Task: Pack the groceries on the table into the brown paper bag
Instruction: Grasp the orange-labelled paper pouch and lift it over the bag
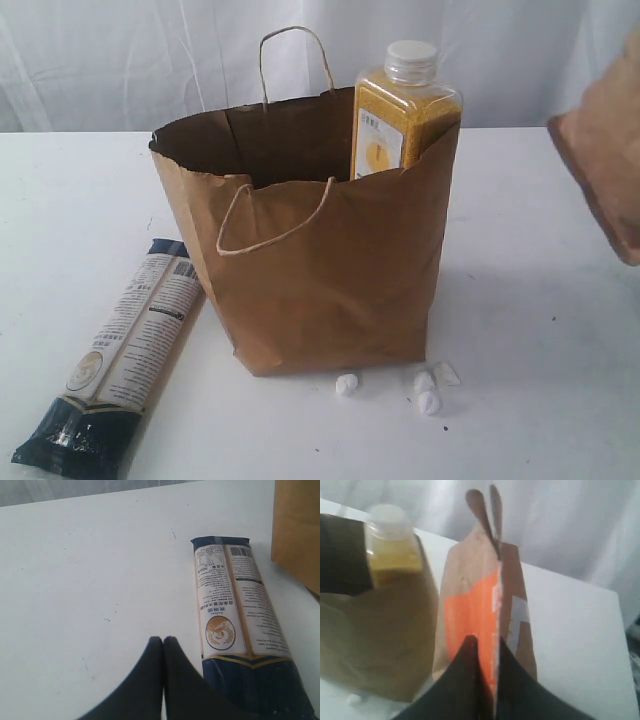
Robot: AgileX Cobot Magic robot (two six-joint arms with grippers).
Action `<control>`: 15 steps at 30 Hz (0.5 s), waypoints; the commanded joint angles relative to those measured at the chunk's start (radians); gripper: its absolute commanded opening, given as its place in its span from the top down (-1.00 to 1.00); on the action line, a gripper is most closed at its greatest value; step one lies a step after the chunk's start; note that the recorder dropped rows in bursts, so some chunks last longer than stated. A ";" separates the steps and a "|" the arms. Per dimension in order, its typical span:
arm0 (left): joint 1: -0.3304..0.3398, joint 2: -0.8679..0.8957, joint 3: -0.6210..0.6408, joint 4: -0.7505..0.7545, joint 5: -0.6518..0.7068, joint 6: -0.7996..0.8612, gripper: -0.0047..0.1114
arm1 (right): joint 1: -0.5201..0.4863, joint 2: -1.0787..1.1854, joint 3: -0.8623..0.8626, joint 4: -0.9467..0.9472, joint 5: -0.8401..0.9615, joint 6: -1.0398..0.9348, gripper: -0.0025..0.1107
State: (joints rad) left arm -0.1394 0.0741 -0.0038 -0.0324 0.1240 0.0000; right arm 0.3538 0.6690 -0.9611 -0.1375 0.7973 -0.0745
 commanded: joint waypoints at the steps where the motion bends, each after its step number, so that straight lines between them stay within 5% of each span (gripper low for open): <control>1: 0.002 -0.005 0.004 -0.008 0.002 0.000 0.92 | -0.006 0.031 -0.122 0.306 -0.059 -0.308 0.96; 6: 0.002 -0.005 0.004 -0.008 0.002 0.000 0.92 | 0.003 0.176 -0.287 0.535 0.031 -0.523 0.96; 15: 0.002 -0.005 0.004 -0.008 0.002 0.000 0.92 | 0.175 0.432 -0.497 0.544 0.032 -0.579 0.96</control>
State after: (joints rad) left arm -0.1394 0.0741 -0.0038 -0.0324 0.1240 0.0000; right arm 0.4885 1.0458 -1.4065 0.3881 0.8792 -0.6313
